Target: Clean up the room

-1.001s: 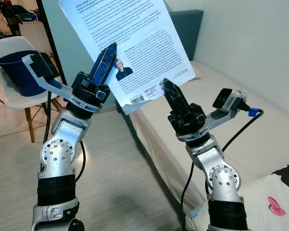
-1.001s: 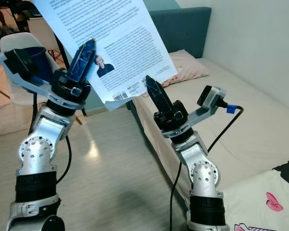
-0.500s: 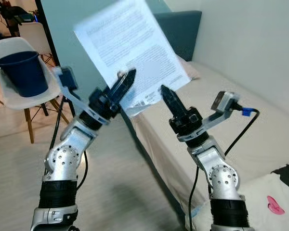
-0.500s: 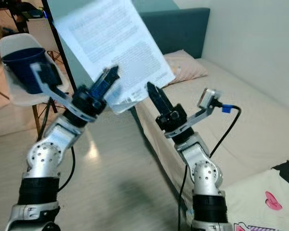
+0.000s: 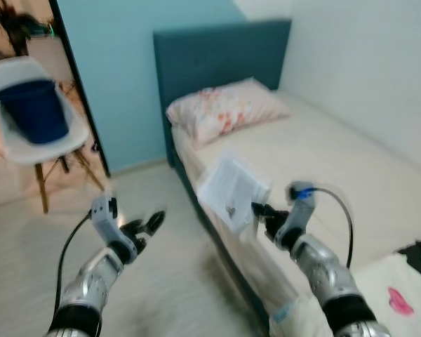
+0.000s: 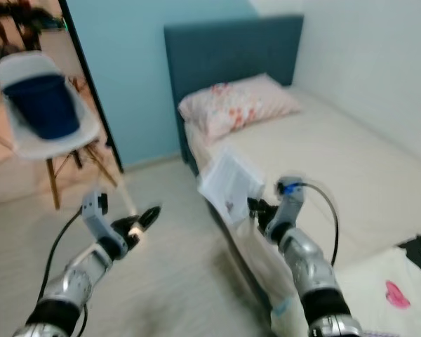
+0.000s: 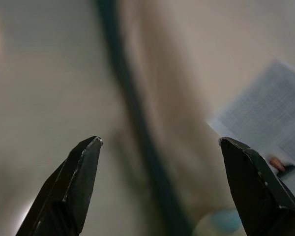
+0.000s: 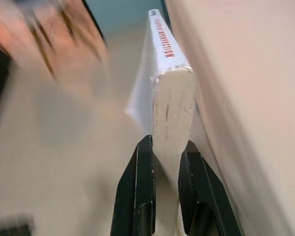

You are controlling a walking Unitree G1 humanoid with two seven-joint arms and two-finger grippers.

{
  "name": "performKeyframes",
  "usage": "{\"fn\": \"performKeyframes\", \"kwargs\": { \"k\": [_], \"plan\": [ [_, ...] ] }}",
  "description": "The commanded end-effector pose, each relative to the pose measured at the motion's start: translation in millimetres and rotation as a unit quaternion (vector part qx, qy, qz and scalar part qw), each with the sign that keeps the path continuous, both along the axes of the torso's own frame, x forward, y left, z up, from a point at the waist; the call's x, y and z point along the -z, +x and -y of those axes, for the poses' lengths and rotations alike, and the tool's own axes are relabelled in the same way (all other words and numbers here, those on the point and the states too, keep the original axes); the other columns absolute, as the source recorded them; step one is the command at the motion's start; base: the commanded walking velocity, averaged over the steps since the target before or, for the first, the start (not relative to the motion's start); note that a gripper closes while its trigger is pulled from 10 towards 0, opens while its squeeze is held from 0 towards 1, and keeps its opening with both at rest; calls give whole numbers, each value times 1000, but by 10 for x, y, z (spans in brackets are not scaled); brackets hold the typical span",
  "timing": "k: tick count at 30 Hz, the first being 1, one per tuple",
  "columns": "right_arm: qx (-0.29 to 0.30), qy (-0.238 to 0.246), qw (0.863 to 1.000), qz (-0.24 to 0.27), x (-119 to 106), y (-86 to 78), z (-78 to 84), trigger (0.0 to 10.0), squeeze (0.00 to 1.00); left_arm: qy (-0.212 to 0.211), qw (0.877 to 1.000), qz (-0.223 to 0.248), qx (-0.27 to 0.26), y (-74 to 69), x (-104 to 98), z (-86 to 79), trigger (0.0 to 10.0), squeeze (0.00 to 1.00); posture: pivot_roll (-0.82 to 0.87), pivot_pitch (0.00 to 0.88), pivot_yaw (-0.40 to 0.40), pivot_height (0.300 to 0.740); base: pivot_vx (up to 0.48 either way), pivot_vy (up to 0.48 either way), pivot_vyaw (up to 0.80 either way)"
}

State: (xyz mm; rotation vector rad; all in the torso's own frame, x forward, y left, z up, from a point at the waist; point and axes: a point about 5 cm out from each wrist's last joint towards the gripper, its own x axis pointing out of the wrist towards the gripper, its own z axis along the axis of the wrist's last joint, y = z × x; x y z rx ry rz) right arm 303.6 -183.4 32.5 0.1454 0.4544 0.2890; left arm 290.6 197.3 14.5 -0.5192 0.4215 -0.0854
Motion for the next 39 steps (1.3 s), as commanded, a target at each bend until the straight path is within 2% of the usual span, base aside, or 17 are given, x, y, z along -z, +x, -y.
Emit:
{"fn": "performKeyframes", "kwargs": {
  "k": [1,2,3,4,5,6,8,10,12,14,15,17,24,29,32,36,39],
  "plan": [
    [-4,-50,998,-21,142,-70,-1,10000,0,47,997,-56,-26,-163,207,-121,10000,0,-78,0,-30,740,0,0,0],
    [-4,-50,998,-21,142,-70,-1,10000,0,47,997,-56,-26,-163,207,-121,10000,0,-78,0,-30,740,0,0,0],
    [-16,-103,992,-72,390,-257,12,10000,0,67,991,-106,-37,-349,396,-166,10000,0,-79,0,-28,740,0,0,0],
    [-16,-103,992,-72,390,-257,12,10000,0,67,991,-106,-37,-349,396,-166,10000,0,-79,0,-28,740,0,0,0],
    [-29,-141,984,-108,569,-424,23,10000,0,84,985,-144,-42,-507,533,-193,10000,0,-82,0,-27,740,0,0,0],
    [-29,-141,984,-108,569,-424,23,10000,0,84,985,-144,-42,-507,533,-193,10000,0,-82,0,-27,740,0,0,0],
    [-49,-193,964,-177,894,-812,54,10000,0,100,971,-212,-53,-838,776,-200,10000,0,-71,0,-32,740,388,0,628],
    [-49,-193,964,-177,894,-812,54,10000,0,100,971,-212,-53,-838,776,-200,10000,0,-71,0,-32,740,424,0,738],
    [-41,-205,951,-228,1084,-1116,96,10000,0,120,956,-263,-43,-1111,941,-163,10000,0,-67,0,-33,740,480,0,738],
    [-41,-205,951,-228,1084,-1116,96,10000,0,120,956,-263,-43,-1111,941,-163,10000,0,-67,0,-33,740,480,0,738],
    [-29,-205,948,-242,1132,-1202,116,10000,0,131,951,-278,-35,-1207,994,-148,10000,0,-69,0,-34,740,480,0,694],
    [-10,-200,946,-255,1180,-1301,147,10000,0,149,945,-290,-11,-1300,1042,-114,10000,0,-73,0,-35,740,480,0,0],
    [-3,-211,944,-255,1200,-1360,200,10000,0,162,944,-288,14,-1312,1053,-85,10000,0,-63,0,-40,740,480,0,0],
    [23,-233,942,-240,1157,-1274,258,10000,0,176,941,-286,32,-1302,1051,-79,10000,0,-68,0,-30,740,480,0,0],
    [61,-206,950,-227,1094,-1146,273,10000,0,181,941,-284,39,-1284,1045,-76,10000,0,-69,0,-25,740,480,0,-646],
    [79,-195,955,-211,1038,-1046,286,10000,0,182,941,-283,41,-1276,1043,-74,10000,0,-69,0,-24,740,480,0,-800],
    [93,-179,963,-181,953,-907,285,10000,0,182,941,-283,41,-1275,1043,-72,10000,0,-68,0,-23,740,480,0,-800]
  ]
}}
